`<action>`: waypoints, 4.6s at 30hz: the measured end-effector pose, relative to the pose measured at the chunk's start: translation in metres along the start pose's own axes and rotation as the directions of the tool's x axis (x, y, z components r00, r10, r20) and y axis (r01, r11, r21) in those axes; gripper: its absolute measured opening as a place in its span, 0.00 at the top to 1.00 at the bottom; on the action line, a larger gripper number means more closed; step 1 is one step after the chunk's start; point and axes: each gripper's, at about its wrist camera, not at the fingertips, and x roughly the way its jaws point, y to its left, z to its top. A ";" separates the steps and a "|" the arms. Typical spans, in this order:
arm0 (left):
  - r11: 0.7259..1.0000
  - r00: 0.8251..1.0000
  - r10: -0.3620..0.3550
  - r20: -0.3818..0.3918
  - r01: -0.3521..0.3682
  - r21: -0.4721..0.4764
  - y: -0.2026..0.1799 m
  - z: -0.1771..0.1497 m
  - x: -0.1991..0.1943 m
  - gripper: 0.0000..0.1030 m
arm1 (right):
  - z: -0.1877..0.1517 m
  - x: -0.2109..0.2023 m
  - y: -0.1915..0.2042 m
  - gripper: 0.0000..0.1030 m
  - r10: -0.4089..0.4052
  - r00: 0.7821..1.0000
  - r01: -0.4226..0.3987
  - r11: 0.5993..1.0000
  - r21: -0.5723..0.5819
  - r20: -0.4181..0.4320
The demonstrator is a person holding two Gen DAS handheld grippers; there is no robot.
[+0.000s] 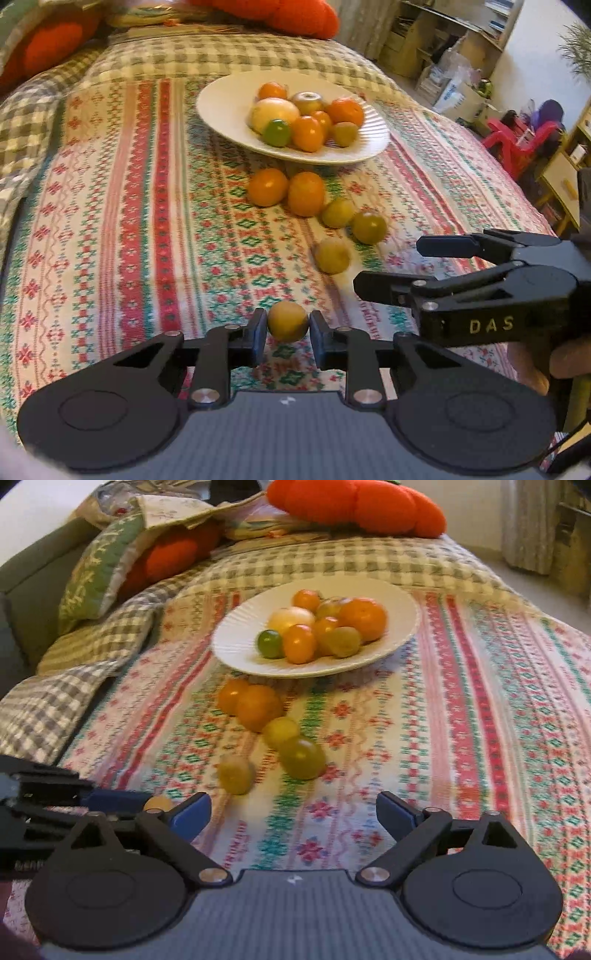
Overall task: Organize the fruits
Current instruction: 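Grasp a small yellow fruit with the left gripper while the right gripper grasps an olive-brown fruit, then carry the yellow fruit and the olive-brown fruit up and over to the plate, then lower both fruits onto the plate and open both grippers, then withdraw both open grippers from the plate toward the remaining fruits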
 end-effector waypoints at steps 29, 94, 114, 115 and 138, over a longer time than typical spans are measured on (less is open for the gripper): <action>1.000 1.000 0.011 -0.018 -0.011 -0.023 0.006 -0.001 0.001 0.89 | 0.015 0.025 0.028 0.79 0.043 0.999 -0.044 0.998 -0.054 -0.021; 0.998 0.973 0.048 0.225 -0.056 0.027 0.022 0.123 0.054 0.89 | 0.079 0.020 -0.021 0.79 -0.033 0.991 0.051 0.989 -0.137 0.132; 0.998 0.976 0.046 0.211 -0.054 0.031 0.023 0.125 0.058 0.83 | 0.078 0.027 -0.017 0.74 -0.051 0.991 0.070 0.986 -0.152 0.123; 0.998 0.976 0.048 0.213 -0.056 0.034 0.023 0.124 0.057 0.82 | 0.078 0.027 -0.017 0.73 -0.050 0.991 0.069 0.986 -0.153 0.124; 0.995 0.969 0.102 0.225 -0.095 -0.042 0.009 0.086 0.006 0.28 | 0.069 -0.013 -0.018 0.29 -0.088 0.987 0.099 0.992 -0.081 0.138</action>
